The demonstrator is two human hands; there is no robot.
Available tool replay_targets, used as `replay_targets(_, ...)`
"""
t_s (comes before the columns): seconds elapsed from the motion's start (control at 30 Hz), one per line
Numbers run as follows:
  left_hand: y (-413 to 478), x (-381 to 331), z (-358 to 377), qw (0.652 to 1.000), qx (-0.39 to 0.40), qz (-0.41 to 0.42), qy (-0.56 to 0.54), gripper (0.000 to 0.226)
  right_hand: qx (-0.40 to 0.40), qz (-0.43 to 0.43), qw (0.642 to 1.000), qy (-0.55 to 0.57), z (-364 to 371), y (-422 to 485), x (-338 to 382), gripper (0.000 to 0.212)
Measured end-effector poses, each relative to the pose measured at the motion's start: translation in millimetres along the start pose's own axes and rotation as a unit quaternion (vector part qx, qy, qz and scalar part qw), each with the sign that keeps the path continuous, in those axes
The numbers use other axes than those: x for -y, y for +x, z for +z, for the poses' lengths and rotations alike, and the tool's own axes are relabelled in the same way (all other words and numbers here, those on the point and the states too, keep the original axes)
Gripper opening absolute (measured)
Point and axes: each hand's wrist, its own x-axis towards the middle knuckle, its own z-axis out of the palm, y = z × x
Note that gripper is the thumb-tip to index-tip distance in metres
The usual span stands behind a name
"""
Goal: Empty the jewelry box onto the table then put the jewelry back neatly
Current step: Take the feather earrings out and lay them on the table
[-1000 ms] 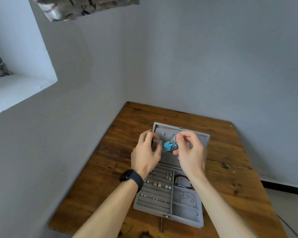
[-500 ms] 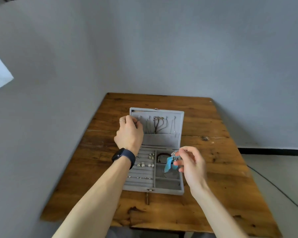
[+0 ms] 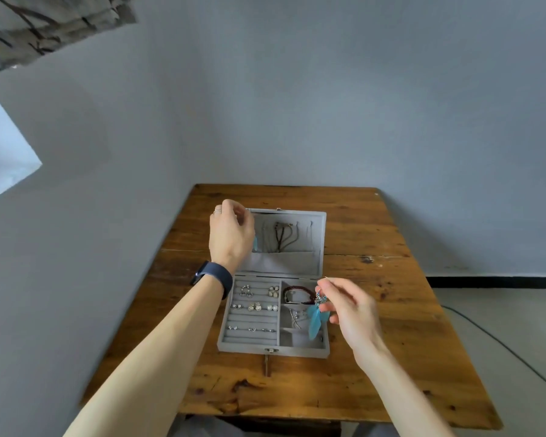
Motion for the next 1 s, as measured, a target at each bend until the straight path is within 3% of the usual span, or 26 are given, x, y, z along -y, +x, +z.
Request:
replay_targets(0.17, -25.7, -7.5, -26.1, 0.973, 0.013, -0.07, -0.22, 0.006, 0.043, -0.018, 0.999, -0.006, 5.2, -6.4, 13.7, 0.013)
replay_targets(0.4, -77.5, 45.1, -86.1, 0.923, 0.108, -0.145, -0.338, 0.019, 0.122, -0.084, 0.987, -0.069, 37.9, -24.7, 22.5, 0.014)
replay_targets(0.67, -138.2, 99.8, -151.1, 0.91, 0.099, -0.247, -0.317, 0.038, 0.198, -0.11, 0.968, -0.107, 101.1, -62.6, 13.1, 0.009)
replay_targets(0.9, -184.9, 129.6, -182.5, 0.912, 0.127, -0.279, -0.272, 0.02, 0.291, -0.121, 0.933, -0.172, 136.2, -95.9, -9.4, 0.007)
replay_targets(1.0, -188.2, 139.3, -186.2, 0.921, 0.173, -0.272, -0.218, 0.017, 0.328, -0.095, 0.914, -0.222, 147.6, -102.1, -20.2, 0.006)
